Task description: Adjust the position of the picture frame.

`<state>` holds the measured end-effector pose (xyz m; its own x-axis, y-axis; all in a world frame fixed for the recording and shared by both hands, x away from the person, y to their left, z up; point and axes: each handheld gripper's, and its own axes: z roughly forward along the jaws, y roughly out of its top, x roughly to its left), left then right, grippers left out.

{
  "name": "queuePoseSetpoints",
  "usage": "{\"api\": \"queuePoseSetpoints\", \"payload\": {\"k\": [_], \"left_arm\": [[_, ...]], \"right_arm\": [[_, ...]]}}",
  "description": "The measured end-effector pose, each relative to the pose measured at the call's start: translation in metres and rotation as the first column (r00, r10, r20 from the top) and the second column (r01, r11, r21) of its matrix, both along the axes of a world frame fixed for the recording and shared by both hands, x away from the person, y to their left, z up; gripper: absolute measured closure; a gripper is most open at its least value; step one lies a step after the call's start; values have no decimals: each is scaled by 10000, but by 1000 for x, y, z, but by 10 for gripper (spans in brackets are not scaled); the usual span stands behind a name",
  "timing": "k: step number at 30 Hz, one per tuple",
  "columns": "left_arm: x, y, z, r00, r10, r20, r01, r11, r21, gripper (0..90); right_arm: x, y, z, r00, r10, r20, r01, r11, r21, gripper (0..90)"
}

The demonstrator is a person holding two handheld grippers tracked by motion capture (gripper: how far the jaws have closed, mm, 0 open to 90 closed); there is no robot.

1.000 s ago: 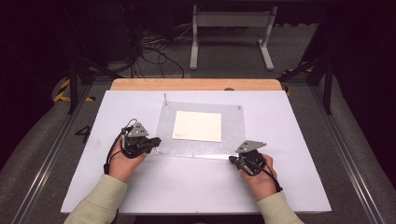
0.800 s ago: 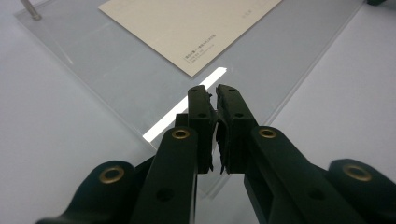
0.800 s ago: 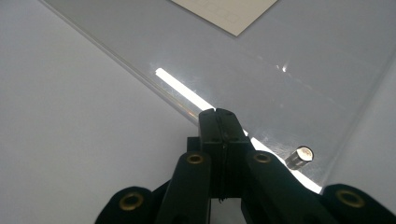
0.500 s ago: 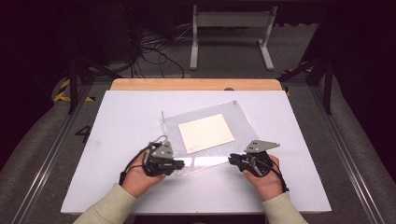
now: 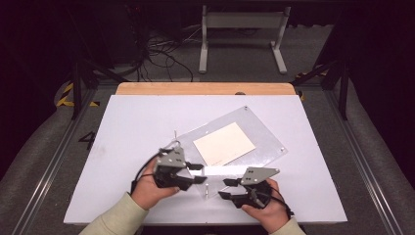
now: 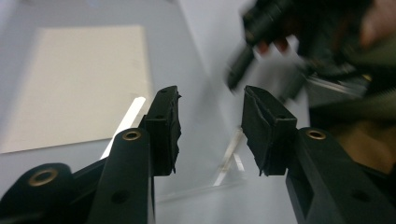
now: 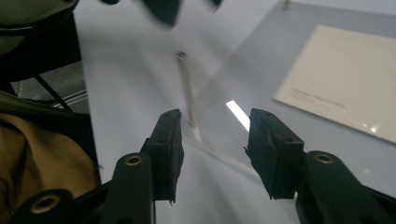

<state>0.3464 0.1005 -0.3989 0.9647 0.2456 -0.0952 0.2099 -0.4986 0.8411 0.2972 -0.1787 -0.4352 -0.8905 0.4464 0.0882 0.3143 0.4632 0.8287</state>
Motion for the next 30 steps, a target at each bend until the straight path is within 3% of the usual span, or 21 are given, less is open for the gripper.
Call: {"api": "queuePoseSetpoints", "payload": {"k": [2,3,4,5,6,7,8,10,12,16,18,20,21,23,24,26,27,28,30], "left_arm": [[11,22,11,9944,1042,149,-1031,9927,-632,561],[17,33,14,9810,1892,440,-1862,9804,-646,531],[22,41,15,9583,2753,770,-2721,9610,-494,503],[26,46,14,9413,3236,966,-3216,9462,-363,479],[34,53,10,9083,4017,1166,-4008,9156,-320,466],[40,57,6,8948,4314,1147,-4305,9019,-340,451],[40,57,6,8948,4314,1147,-4305,9019,-340,448],[62,62,-10,8695,4749,1358,-4743,8795,-384,425],[69,63,-15,8689,4745,1410,-4719,8800,-535,405],[93,65,-32,8703,4871,733,-4847,8733,-492,379],[103,64,-37,8664,4951,652,-4936,8688,-386,382],[112,61,-41,8682,4930,556,-4919,8700,-323,395],[117,60,-43,8765,4786,523,-4783,8780,-184,426],[121,56,-45,8862,4589,642,-4603,8877,88,516],[123,55,-47,9016,4257,766,-4283,9034,207,603],[123,53,-47,9242,3758,673,-3777,9258,164,779],[121,50,-46,9200,3743,1162,-3806,9240,371,847],[118,47,-44,9146,3790,1414,-3899,9190,589,853],[116,47,-45,9066,3967,1441,-4061,9128,420,856]], "right_arm": [[-1,11,-2,9999,137,56,-136,9999,-85,534],[-1,20,-4,9997,192,137,-188,9995,-246,532],[-1,29,-8,9996,205,210,-198,9991,-367,530],[1,37,-11,9997,142,223,-133,9991,-408,531],[1,40,-12,9997,85,229,-75,9991,-418,532],[3,45,-14,9996,7,276,5,9990,-438,536],[3,45,-14,9996,7,276,5,9990,-438,536],[5,49,-15,9992,-216,336,230,9988,-424,544],[5,49,-15,9989,-286,358,299,9989,-353,546],[6,50,-17,9976,-554,413,565,9981,-256,553],[5,50,-18,9969,-657,437,668,9975,-234,569],[4,50,-19,9962,-738,463,752,9967,-289,599],[4,50,-19,9957,-793,485,807,9964,-270,610],[4,50,-19,9946,-899,515,914,9954,-271,629],[3,50,-19,9944,-927,505,940,9953,-248,648],[3,51,-19,9940,-955,541,974,9947,-340,705],[3,51,-19,9943,-922,539,942,9949,-363,745],[2,51,-19,9954,-802,519,823,9959,-385,805],[-1,54,-17,9960,-654,611,689,9960,-571,849]]}}
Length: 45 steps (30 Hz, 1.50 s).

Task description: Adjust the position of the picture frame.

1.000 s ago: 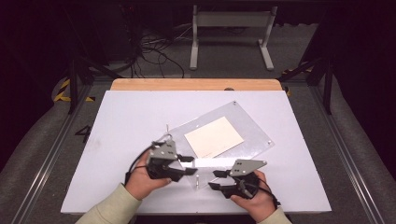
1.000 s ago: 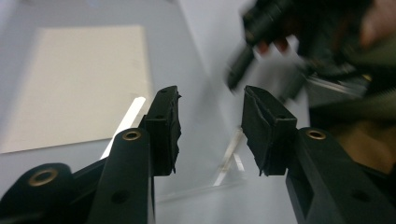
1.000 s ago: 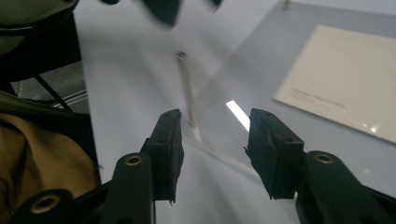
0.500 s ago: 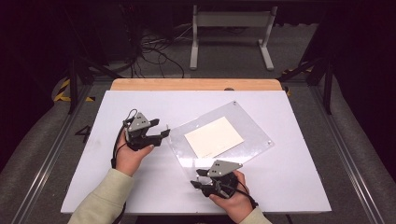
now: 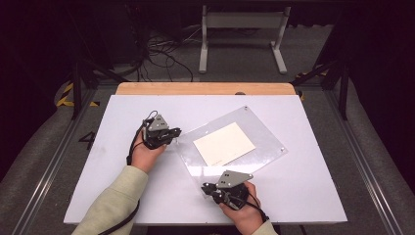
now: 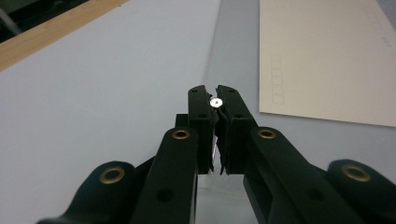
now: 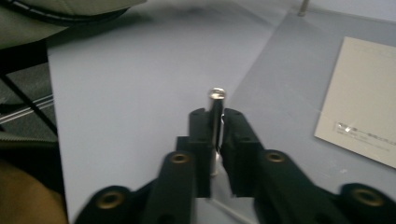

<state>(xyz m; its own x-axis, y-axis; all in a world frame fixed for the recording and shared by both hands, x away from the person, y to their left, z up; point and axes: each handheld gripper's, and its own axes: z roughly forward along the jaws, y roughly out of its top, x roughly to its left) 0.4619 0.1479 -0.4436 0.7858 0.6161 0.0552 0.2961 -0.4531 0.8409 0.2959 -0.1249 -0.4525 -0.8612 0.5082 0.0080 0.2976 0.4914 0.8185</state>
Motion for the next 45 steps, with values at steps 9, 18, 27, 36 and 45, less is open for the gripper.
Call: {"api": "queuePoseSetpoints", "payload": {"k": [9,18,27,36,45], "left_arm": [[-27,12,28,9982,-46,592,68,9993,-377,858],[-73,23,55,9914,-775,1051,847,9942,-666,854],[-117,8,51,9762,-1888,1068,1907,9816,-77,843],[-112,-12,23,9753,-2126,593,2075,9748,817,827],[-99,-7,11,9842,-1750,286,1722,9818,798,833]], "right_arm": [[-20,-6,31,9913,-685,1123,755,9954,-591,829],[-12,-52,56,9648,-2026,1677,2130,9759,-465,822],[1,-84,59,9345,-2813,2181,3013,9514,-639,840],[19,-97,34,9288,-3236,1806,3450,9330,-1027,836],[35,-95,17,9368,-3171,1476,3305,9406,-774,839]]}}
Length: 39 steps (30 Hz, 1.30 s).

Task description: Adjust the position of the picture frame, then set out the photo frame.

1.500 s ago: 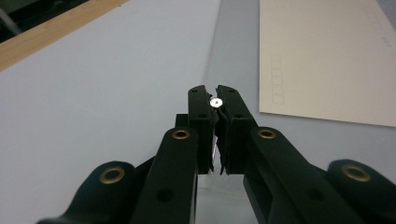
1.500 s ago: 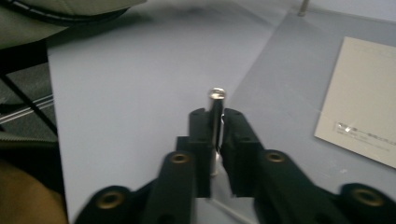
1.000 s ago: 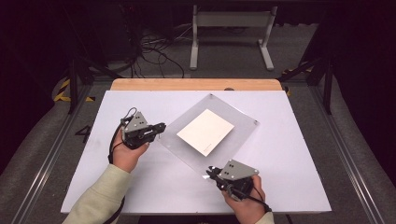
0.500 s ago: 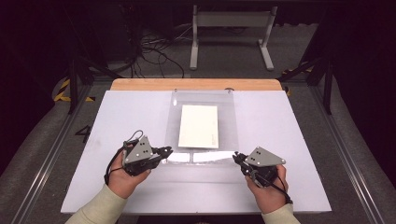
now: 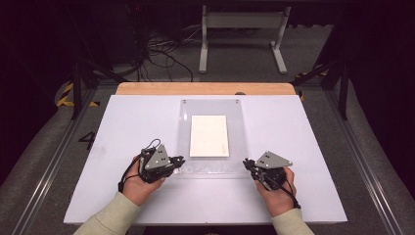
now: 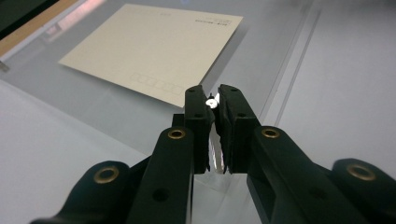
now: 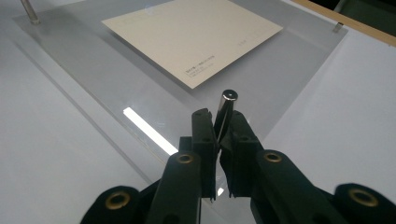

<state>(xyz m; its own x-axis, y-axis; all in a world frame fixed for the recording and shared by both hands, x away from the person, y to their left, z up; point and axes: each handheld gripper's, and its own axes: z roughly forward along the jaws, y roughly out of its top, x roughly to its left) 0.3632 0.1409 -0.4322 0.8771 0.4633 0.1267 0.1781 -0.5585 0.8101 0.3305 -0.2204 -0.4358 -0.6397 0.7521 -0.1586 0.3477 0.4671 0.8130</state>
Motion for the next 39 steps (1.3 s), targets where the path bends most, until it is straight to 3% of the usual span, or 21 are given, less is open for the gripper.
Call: {"api": "queuePoseSetpoints", "payload": {"k": [6,7,8,10,13,15,20,23,26,32,35,39], "left_arm": [[7,8,-8,9979,-45,-653,33,9998,-189,846],[7,9,-8,9970,-80,-771,55,9995,-324,848],[7,10,-9,9960,-121,-880,93,9995,-317,845],[7,12,-9,9933,-161,-1145,117,9992,-391,800],[6,17,-7,9895,-206,-1433,77,9959,-905,658],[6,20,-3,9883,-140,-1518,-61,9913,-1315,596],[4,22,-4,9828,136,-1841,-480,9818,-1838,621],[2,20,-4,9850,323,-1693,-640,9807,-1850,601],[0,18,-3,9801,205,-1974,-548,9839,-1698,632],[2,14,-1,9848,249,-1720,-532,9854,-1619,591],[5,15,-3,9834,240,-1800,-511,9877,-1476,685],[10,15,-6,9748,223,-2218,-548,9885,-1413,756]], "right_arm": [[3,2,-9,9983,437,-386,-432,9990,119,818],[3,1,-8,9979,532,-379,-522,9983,276,776],[2,-2,-5,9969,659,-422,-627,9953,737,703],[1,-10,1,9970,661,-394,-605,9898,1292,652],[0,-22,10,9963,771,-366,-688,9792,1908,600],[-1,-30,15,9954,907,-312,-828,9770,1967,594],[-3,-45,19,9941,957,-508,-831,9745,2082,607],[-2,-52,21,9935,984,-571,-828,9698,2296,594],[-2,-56,22,9931,1059,-497,-905,9647,2474,584],[-1,-61,24,9924,1126,-494,-951,9575,2722,580],[-1,-62,23,9926,1121,-466,-947,9554,2798,580],[-1,-63,24,9927,1140,-399,-976,9519,2905,589]]}}
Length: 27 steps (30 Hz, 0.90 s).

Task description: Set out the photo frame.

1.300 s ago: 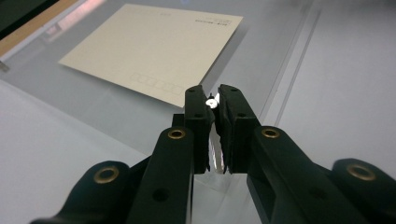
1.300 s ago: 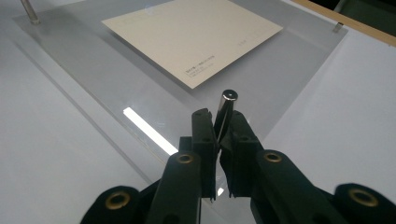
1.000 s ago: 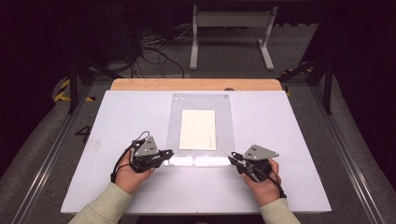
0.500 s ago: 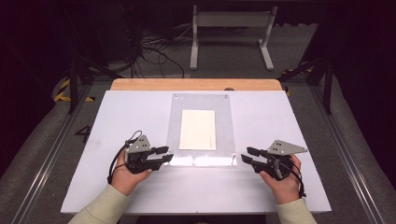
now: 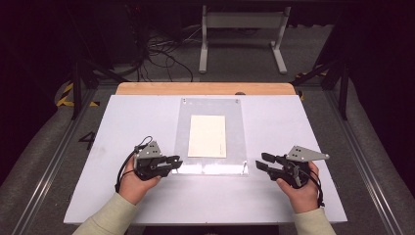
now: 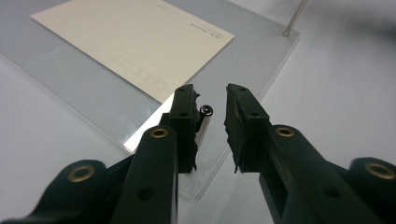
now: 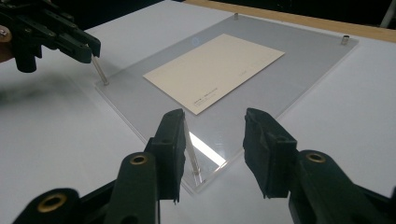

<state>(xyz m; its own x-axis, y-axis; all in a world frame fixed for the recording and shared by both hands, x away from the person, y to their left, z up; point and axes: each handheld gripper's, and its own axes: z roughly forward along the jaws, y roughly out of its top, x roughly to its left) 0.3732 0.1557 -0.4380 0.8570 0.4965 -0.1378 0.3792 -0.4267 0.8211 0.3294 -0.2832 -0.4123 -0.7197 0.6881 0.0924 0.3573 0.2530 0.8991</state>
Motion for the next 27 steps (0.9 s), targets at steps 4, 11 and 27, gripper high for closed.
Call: {"api": "queuePoseSetpoints", "payload": {"k": [4,11,27], "left_arm": [[0,-3,1,9982,-115,582,79,9981,616,841],[-3,-6,1,9946,-208,1018,109,9952,968,855],[-6,-4,-5,9819,-728,1748,567,9938,957,858]], "right_arm": [[0,0,0,10000,14,27,-15,10000,70,599],[-1,-1,2,9999,32,101,-33,9999,135,608],[1,3,3,9996,214,163,-218,9995,222,614]]}}
